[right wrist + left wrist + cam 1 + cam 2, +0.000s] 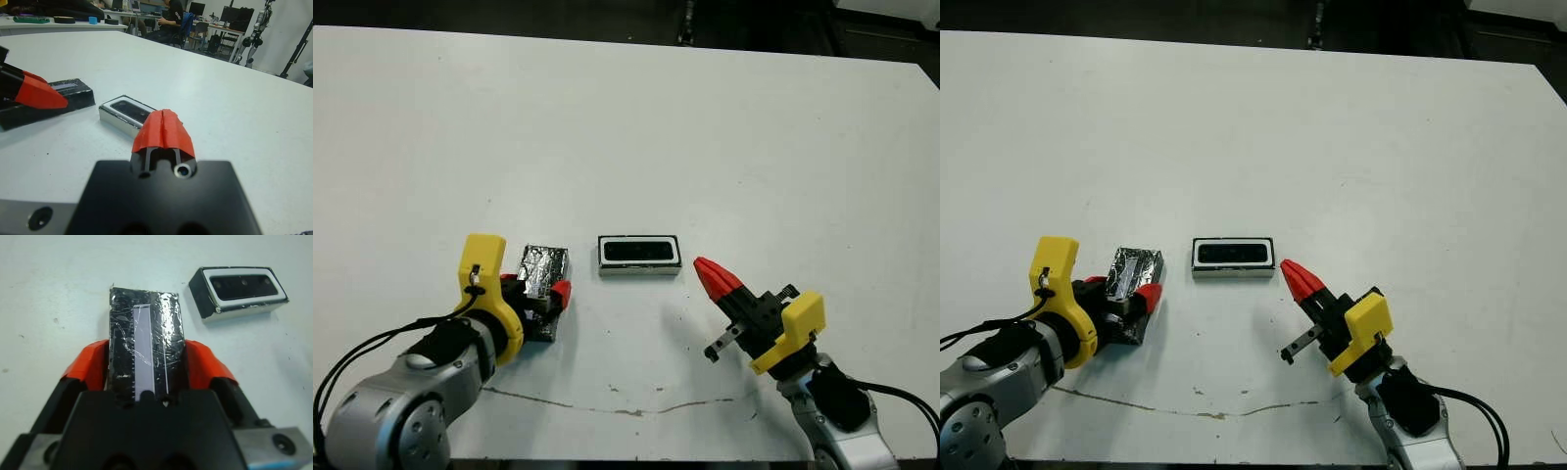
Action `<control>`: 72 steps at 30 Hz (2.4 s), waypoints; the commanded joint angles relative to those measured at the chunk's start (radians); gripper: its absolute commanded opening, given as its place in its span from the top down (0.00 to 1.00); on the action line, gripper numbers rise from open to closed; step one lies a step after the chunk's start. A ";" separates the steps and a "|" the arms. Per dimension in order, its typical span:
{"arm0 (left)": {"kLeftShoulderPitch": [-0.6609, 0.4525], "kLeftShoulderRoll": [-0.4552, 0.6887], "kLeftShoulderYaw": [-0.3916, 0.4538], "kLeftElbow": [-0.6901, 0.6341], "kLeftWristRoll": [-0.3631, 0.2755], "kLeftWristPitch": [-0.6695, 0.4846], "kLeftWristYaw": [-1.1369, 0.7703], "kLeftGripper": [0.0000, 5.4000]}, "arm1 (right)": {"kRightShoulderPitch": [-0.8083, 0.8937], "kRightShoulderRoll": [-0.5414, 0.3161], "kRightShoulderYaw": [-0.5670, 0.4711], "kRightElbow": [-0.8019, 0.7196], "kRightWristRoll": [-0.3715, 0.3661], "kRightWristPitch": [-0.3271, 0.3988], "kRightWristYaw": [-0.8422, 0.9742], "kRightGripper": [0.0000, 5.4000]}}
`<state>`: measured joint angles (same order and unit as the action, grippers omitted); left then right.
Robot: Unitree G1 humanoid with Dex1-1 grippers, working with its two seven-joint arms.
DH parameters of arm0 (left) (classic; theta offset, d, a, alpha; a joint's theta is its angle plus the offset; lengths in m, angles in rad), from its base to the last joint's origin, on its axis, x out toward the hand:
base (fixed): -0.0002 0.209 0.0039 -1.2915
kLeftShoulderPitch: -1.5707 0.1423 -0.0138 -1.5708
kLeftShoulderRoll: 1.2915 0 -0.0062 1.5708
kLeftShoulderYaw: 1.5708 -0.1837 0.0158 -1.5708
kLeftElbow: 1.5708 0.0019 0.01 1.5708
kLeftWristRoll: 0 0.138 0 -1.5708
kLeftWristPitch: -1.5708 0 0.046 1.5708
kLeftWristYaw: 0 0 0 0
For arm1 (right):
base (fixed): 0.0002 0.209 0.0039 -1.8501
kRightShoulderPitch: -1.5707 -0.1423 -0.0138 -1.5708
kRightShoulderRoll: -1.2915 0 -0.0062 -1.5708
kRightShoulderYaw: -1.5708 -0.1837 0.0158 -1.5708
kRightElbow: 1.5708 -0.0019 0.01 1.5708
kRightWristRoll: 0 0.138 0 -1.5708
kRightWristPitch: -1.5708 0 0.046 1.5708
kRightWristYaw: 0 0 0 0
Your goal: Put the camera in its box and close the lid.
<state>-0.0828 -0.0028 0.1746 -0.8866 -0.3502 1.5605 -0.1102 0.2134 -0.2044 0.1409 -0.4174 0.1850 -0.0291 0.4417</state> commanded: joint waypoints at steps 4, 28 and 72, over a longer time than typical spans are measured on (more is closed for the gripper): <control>0.016 0.034 0.007 0.015 -0.006 0.008 -0.036 0.42 | 0.003 -0.012 0.001 0.007 0.008 0.005 0.005 1.00; -0.284 0.619 -0.109 0.549 -0.018 -0.903 -0.671 0.42 | -0.010 -0.011 0.002 0.035 0.007 -0.007 0.007 1.00; -0.608 0.470 -0.457 1.311 0.126 -1.363 -1.284 0.42 | -0.070 -0.007 -0.178 0.046 0.130 0.006 -0.014 1.00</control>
<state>-0.7176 0.4770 -0.2818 0.4189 -0.2402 0.2191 -1.4080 0.1305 -0.2044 -0.0353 -0.3715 0.3234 -0.0138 0.4337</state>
